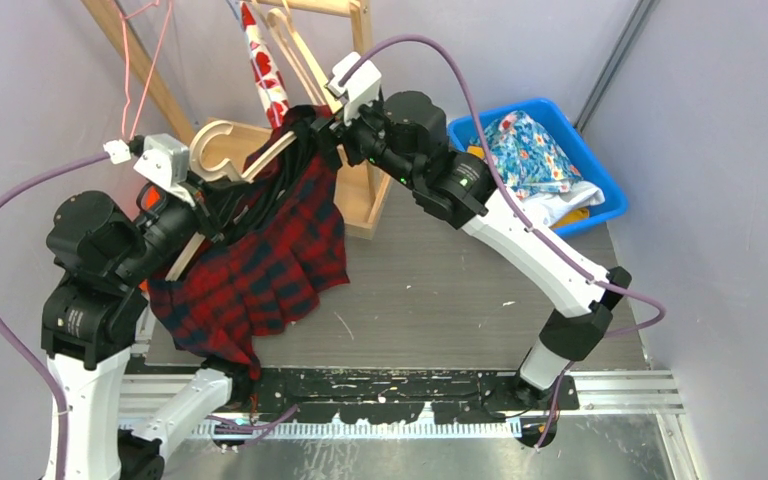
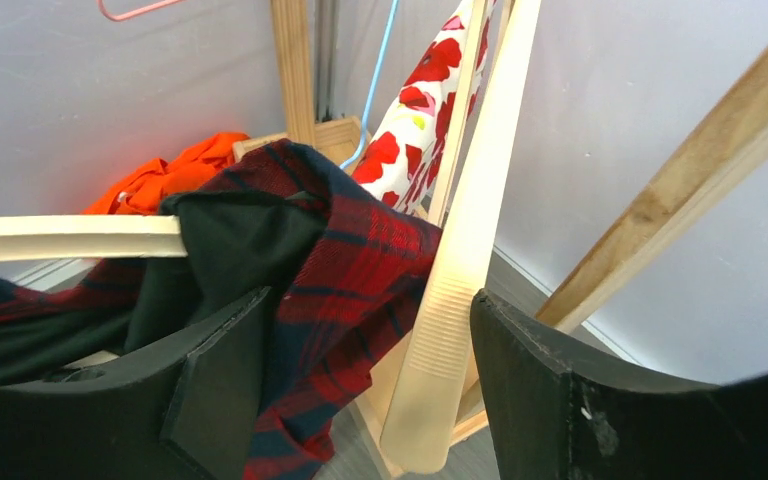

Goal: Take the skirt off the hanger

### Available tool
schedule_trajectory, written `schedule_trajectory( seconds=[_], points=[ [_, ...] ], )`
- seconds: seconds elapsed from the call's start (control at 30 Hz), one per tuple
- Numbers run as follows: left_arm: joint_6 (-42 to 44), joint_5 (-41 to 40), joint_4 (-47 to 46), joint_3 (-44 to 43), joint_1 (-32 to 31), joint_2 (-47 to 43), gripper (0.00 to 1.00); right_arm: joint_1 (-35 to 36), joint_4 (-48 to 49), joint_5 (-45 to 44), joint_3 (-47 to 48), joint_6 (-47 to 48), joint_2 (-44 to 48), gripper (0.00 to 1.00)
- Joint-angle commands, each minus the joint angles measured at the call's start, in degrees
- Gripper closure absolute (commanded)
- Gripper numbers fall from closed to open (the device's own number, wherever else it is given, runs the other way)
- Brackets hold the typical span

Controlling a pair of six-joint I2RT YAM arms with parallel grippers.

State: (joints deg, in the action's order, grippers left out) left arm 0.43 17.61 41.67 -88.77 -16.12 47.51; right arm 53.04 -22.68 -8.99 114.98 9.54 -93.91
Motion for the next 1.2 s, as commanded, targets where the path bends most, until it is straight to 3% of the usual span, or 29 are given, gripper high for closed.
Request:
schedule_trajectory(
  seconds=[0.0,0.13,0.43,0.57,0.63,0.67,0.7,0.93,1.03,1.17],
  points=[
    [0.9,2.9,-4.83,-1.93,-0.55,-1.84,1.0,0.09,3.21,-1.22,3.15,0.5,-0.83,0.24],
    [1.82,5.61,-2.35,-2.83,-0.96,-3.03,1.0,0.13,3.01,-0.69,3.92,-0.73,-1.62,0.27],
    [3.02,15.63,1.6,-3.09,-1.3,-7.26,1.0,1.68,2.86,1.09,-0.1,-2.34,1.97,0.46],
    [2.81,15.97,2.25,-3.06,-1.38,-7.88,1.0,2.43,-0.15,1.12,-0.69,-2.46,3.7,0.68],
    [3.23,16.38,2.9,-3.68,-1.57,-8.03,1.0,2.98,0.72,-2.83,-2.78,-2.59,5.78,0.83],
    [3.52,16.34,3.15,-3.95,-1.63,-8.16,1.0,2.98,2.07,-5.62,-4.75,-2.56,7.81,0.96],
    [3.72,15.94,3.35,-4.29,-1.68,-8.33,1.0,3.01,4.37,-9.62,-7.05,-2.21,9.52,0.98],
    [6.51,14.99,8.18,-5.91,-1.75,-10.3,1.0,2.97,21.74,-28.02,-18.57,8.55,16.91,0.99],
    [5.69,14.76,9.26,-5.36,-1.77,-11.29,1.0,2.21,25.63,-30.61,-18.47,14.97,16.96,0.99],
    [3.8,15.11,9.45,-4.62,-1.8,-12.35,1.0,-0.86,27.11,-31.37,-16.04,16.55,16.01,0.99]
  ],
)
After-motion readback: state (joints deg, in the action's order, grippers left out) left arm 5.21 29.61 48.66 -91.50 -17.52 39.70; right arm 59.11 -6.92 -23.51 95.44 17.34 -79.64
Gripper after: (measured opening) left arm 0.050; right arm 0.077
